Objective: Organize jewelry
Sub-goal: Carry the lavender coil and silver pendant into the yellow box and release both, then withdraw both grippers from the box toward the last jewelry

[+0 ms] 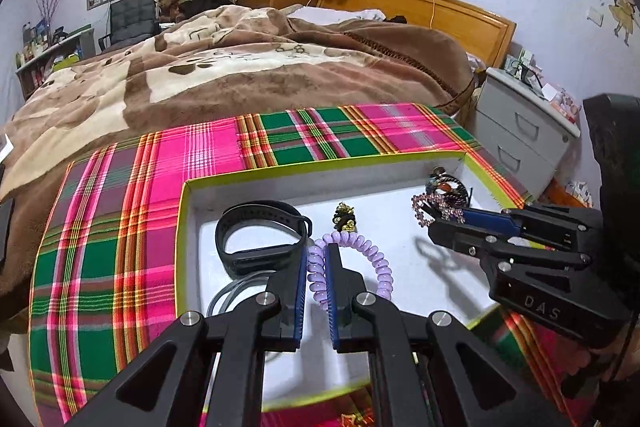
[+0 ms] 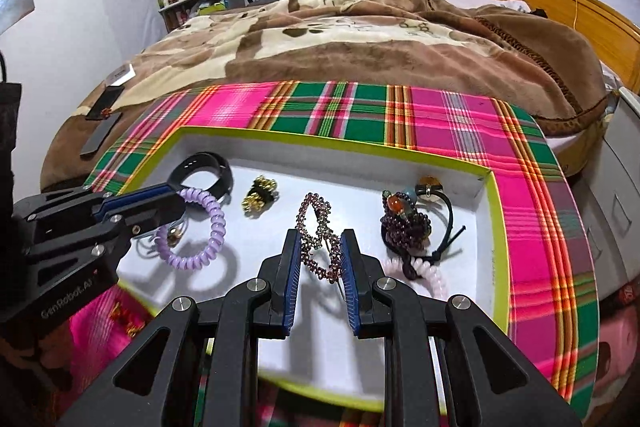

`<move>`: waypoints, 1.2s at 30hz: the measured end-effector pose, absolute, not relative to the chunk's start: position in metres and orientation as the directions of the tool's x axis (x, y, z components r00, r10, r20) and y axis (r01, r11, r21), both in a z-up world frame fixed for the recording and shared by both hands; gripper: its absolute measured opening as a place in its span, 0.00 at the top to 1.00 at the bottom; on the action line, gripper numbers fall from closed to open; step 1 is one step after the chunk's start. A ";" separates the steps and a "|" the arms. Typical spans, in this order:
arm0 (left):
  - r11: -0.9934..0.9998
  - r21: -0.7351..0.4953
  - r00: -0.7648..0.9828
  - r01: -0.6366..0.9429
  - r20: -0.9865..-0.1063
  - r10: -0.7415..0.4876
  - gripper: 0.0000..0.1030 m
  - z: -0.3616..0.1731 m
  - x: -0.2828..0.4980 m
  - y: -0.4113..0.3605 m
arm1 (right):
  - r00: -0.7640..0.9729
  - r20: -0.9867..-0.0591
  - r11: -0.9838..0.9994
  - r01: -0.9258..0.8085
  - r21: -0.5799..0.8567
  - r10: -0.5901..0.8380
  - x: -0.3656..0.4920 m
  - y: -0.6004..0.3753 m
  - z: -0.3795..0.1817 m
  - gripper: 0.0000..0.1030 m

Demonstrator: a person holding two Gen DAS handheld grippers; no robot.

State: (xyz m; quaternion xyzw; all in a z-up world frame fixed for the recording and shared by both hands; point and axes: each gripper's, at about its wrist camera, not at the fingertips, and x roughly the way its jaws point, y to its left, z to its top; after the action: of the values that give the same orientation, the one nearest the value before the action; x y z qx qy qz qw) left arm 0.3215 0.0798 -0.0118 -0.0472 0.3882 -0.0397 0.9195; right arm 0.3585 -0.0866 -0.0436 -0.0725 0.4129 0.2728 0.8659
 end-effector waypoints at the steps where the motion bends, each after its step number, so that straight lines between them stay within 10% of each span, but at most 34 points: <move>1: 0.993 -0.115 0.692 0.035 -0.713 -0.108 0.91 -0.014 0.323 0.080 | 0.509 -0.758 0.843 -0.528 0.099 0.408 0.361 -0.086 -0.045 0.80; 36: 0.995 -0.095 0.721 0.028 -0.687 -0.086 0.91 -0.005 0.301 0.079 | 0.533 -0.743 0.845 -0.528 0.082 0.405 0.347 -0.093 -0.036 0.69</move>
State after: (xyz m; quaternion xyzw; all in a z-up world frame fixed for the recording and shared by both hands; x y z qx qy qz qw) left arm 0.3008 0.0789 -0.0045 -0.0391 0.3720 -0.0308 0.9269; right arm 0.3475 -0.0931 -0.0364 -0.0763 0.4026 0.2677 0.8720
